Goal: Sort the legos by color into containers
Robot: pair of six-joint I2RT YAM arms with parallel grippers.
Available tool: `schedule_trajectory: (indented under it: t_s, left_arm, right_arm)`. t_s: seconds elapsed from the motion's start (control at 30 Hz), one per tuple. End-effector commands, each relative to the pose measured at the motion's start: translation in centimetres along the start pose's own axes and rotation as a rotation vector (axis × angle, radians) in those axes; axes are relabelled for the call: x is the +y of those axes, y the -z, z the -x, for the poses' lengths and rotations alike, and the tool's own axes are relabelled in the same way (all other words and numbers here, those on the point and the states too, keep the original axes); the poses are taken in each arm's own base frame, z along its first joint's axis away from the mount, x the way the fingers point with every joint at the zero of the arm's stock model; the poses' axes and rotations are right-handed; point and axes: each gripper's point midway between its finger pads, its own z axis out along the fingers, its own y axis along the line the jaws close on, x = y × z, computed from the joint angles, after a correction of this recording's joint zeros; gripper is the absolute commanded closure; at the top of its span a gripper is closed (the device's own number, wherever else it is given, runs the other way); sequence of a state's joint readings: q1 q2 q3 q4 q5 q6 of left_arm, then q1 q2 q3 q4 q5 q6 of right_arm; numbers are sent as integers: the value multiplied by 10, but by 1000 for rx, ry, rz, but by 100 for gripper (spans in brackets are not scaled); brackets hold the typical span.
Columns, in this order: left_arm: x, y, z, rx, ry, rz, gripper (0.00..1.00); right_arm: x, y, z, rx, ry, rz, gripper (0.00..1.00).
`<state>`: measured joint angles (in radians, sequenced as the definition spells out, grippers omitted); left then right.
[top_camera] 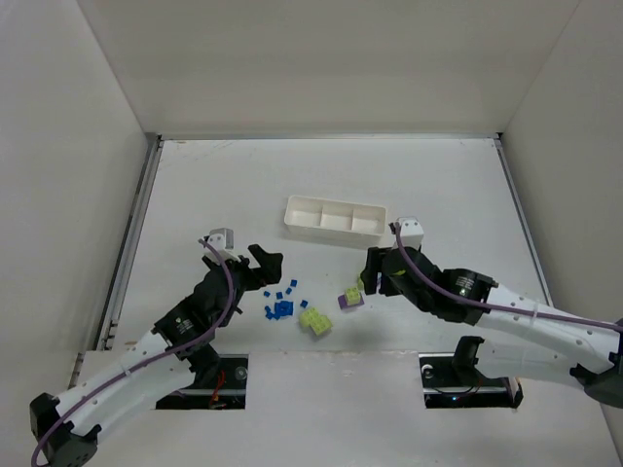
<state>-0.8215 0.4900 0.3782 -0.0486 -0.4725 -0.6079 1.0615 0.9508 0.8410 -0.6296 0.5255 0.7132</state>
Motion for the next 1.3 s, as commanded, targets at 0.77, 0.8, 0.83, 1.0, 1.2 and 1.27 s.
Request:
schedule_trajectory:
  t_s: [0.77, 0.8, 0.83, 1.0, 1.2, 1.27]
  left_arm:
    - [-31, -68, 52, -92, -37, 40, 68]
    - [-27, -70, 48, -79, -29, 50, 69]
    - [-24, -71, 43, -70, -19, 51, 69]
    - [-27, -71, 27, -39, -3, -5, 54]
    - [-35, -72, 18, 2, 2, -65, 43]
    - [-37, -70, 17, 6, 5, -73, 41]
  right_arm:
    - [41, -45, -46, 79, 163, 103, 22]
    - [43, -50, -50, 94, 174, 106, 22]
    - [44, -54, -51, 102, 179, 105, 23]
    - [37, -76, -61, 141, 192, 52, 29]
    - [34, -86, -77, 196, 195, 45, 39]
    - [31, -91, -78, 198, 190, 30, 43]
